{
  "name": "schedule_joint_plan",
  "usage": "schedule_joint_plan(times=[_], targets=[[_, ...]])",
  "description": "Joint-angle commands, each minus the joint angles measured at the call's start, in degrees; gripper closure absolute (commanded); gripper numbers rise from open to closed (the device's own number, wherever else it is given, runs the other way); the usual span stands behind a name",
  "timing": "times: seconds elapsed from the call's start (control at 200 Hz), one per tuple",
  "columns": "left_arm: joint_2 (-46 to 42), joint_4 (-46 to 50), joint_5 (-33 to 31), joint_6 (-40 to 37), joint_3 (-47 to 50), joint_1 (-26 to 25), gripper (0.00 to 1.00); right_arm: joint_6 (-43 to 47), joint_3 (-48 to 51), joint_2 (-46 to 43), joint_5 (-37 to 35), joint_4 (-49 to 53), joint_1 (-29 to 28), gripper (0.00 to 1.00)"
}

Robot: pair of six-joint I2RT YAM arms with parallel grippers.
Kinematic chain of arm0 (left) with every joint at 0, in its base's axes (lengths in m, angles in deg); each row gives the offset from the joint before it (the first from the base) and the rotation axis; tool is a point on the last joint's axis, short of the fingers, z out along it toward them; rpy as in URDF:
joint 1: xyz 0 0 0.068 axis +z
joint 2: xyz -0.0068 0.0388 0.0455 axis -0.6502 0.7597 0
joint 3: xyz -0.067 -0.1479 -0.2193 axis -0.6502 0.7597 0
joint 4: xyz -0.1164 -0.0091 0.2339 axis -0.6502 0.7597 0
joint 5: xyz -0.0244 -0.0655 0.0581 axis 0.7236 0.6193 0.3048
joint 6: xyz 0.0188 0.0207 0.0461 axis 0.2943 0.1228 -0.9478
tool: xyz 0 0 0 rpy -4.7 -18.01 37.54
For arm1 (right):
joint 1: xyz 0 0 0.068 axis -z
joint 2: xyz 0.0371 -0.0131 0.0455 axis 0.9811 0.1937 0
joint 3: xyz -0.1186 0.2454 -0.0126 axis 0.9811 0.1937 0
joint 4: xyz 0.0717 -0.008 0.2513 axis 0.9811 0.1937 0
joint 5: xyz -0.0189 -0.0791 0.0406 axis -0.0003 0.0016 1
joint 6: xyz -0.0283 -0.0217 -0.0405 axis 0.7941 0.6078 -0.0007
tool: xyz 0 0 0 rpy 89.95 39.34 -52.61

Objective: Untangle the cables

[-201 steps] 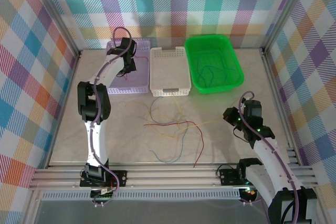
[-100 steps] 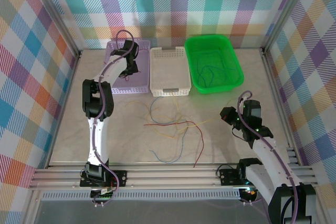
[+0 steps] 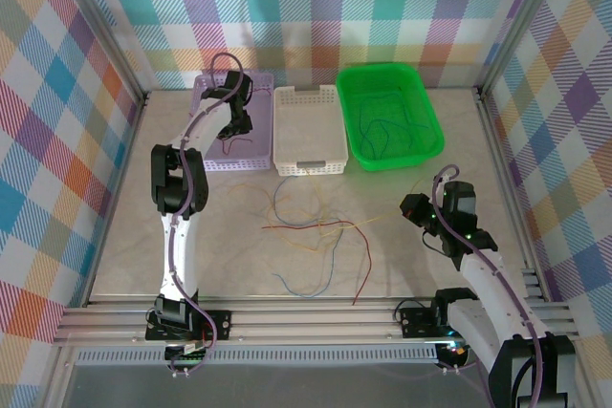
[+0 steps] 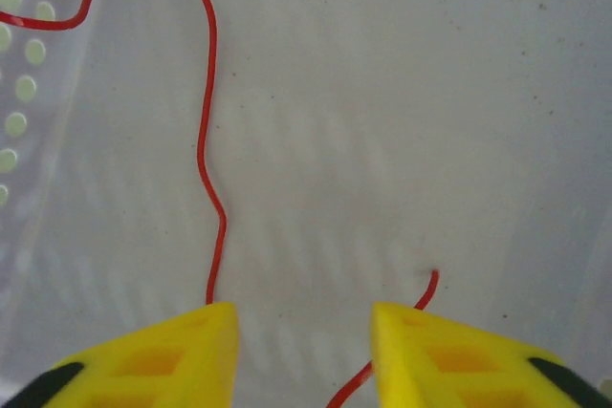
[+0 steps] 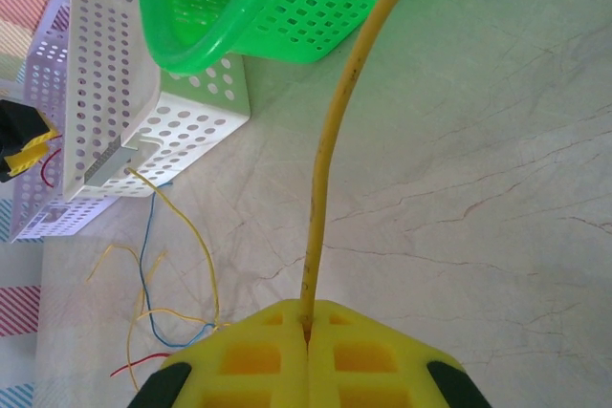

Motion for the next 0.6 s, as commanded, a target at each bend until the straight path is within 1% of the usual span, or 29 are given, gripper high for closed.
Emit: schedule_joint_plan(times=[0.0, 0.06, 0.165, 0.26, 0.355, 0.51, 0.595], targets=[[-1.69, 2.2, 0.44, -0.02, -1.67, 0.68, 0.52, -0.16, 0.83, 0.02, 1.26, -1.82, 0.17, 1.0], [-2.56, 2.5, 0.87, 0.02, -1.97, 0.74, 0.46, -0.13, 0.83, 0.0, 1.2, -1.75, 0.17, 1.0], [-4.19, 3.54, 1.3, 0.01, -2.72, 0.7, 0.41, -0.16, 0.91, -0.18, 1.17, -1.76, 0.16, 1.0], [-6.29, 4.46, 1.83, 0.14, -2.83, 0.7, 0.38, -0.17, 1.09, -0.53, 1.04, -1.76, 0.17, 1.0], [-9.2, 5.36, 2.89, 1.04, -2.26, 0.66, 0.32, -0.15, 1.27, -0.72, 1.18, -1.92, 0.19, 1.0], [-16.54, 5.49, 9.21, 3.61, 1.2, -0.28, 0.29, -0.43, 1.53, -0.66, 1.67, -2.75, 0.17, 1.0], [-21.79, 5.16, 13.03, 5.12, 5.44, -1.68, 0.27, -0.74, 1.96, -0.64, 3.11, -4.24, 0.23, 1.0]])
